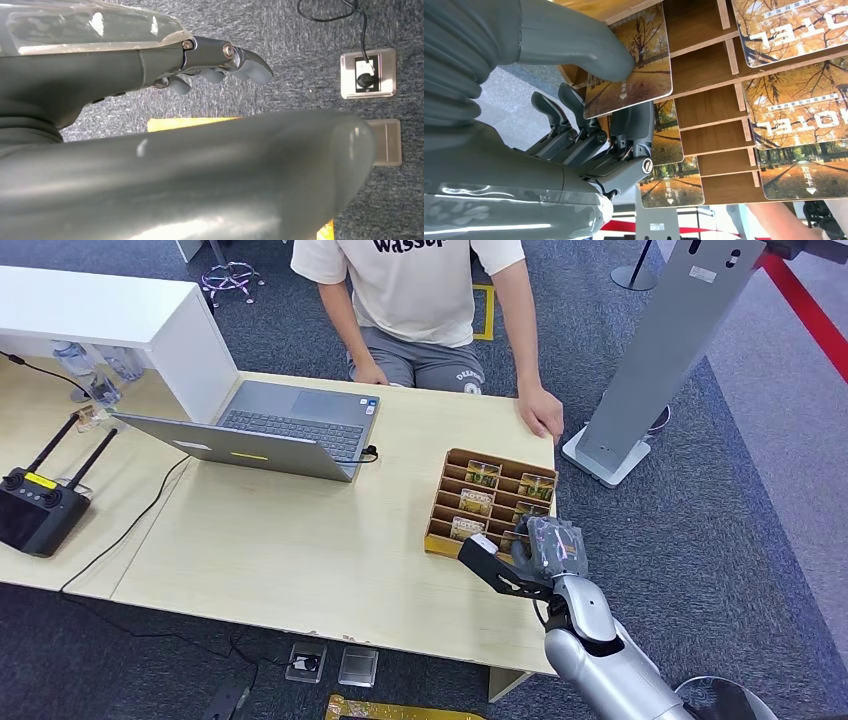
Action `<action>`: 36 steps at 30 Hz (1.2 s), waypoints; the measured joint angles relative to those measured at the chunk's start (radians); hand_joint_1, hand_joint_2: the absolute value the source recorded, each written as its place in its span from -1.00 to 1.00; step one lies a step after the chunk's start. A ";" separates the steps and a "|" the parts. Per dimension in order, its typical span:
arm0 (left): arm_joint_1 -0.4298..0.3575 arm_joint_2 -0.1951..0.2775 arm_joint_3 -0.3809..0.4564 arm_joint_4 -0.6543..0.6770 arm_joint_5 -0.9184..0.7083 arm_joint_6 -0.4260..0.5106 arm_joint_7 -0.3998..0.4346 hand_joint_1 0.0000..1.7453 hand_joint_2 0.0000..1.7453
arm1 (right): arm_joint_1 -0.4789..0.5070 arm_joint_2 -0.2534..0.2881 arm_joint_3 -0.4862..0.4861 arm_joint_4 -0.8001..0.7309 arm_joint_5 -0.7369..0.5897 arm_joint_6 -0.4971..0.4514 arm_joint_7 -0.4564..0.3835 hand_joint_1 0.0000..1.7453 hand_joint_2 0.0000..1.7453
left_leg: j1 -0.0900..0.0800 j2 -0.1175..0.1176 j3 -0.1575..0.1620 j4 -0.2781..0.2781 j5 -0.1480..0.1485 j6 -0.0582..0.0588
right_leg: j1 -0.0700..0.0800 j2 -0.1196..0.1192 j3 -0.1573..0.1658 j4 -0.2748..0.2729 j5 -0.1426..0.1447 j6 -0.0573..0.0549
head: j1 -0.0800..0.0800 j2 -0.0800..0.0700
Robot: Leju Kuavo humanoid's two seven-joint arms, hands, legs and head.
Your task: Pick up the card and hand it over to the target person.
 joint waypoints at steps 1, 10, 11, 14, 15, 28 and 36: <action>0.000 0.000 -0.001 0.000 -0.001 0.000 0.000 -1.00 -1.00 | 0.000 0.000 -0.001 -0.001 -0.001 -0.001 -0.001 0.80 1.00 | 0.000 0.000 0.000 0.000 0.000 0.000 | 0.000 0.000 0.000 0.000 0.000 0.000 | 0.000 0.000; 0.001 -0.001 0.013 0.000 0.012 -0.007 -0.004 -1.00 -1.00 | -0.021 -0.043 -0.030 -0.162 -0.013 -0.014 0.028 0.80 1.00 | 0.000 0.000 -0.002 0.001 0.000 0.000 | 0.000 0.000 -0.002 0.002 0.000 0.000 | 0.000 0.000; 0.001 -0.001 0.013 0.000 0.013 -0.006 -0.003 -1.00 -1.00 | -0.026 -0.052 -0.036 -0.198 -0.015 -0.009 0.037 0.80 1.00 | 0.000 0.000 -0.002 0.002 -0.001 0.000 | 0.000 0.000 -0.003 0.002 -0.001 0.000 | 0.000 0.000; 0.001 -0.003 0.015 0.000 0.016 -0.006 -0.003 -1.00 -1.00 | -0.038 -0.073 -0.053 -0.302 -0.022 -0.008 0.056 0.80 1.00 | -0.001 0.000 -0.004 0.003 -0.001 0.000 | -0.001 0.000 -0.004 0.004 -0.001 0.000 | 0.000 0.000; 0.002 -0.005 0.016 0.000 0.017 -0.006 -0.003 -1.00 -1.00 | -0.039 -0.079 -0.058 -0.335 -0.025 -0.010 0.061 0.80 1.00 | -0.001 0.000 -0.004 0.004 -0.001 0.000 | -0.001 0.000 -0.005 0.004 -0.001 0.000 | 0.000 0.000; 0.002 -0.011 0.020 0.002 0.024 -0.004 -0.002 -1.00 -1.00 | -0.004 -0.077 -0.085 -0.579 0.000 -0.071 0.048 0.80 1.00 | 0.000 -0.001 -0.003 0.003 -0.001 0.000 | 0.000 -0.001 -0.003 0.002 -0.001 0.000 | 0.000 0.000; -0.001 -0.016 0.001 0.005 0.011 -0.014 -0.006 -1.00 -1.00 | -0.028 -0.007 -0.116 -0.301 0.033 -0.203 -0.087 0.80 1.00 | 0.000 0.000 0.000 0.000 0.000 0.000 | 0.000 0.001 0.000 0.000 0.000 0.000 | 0.000 0.000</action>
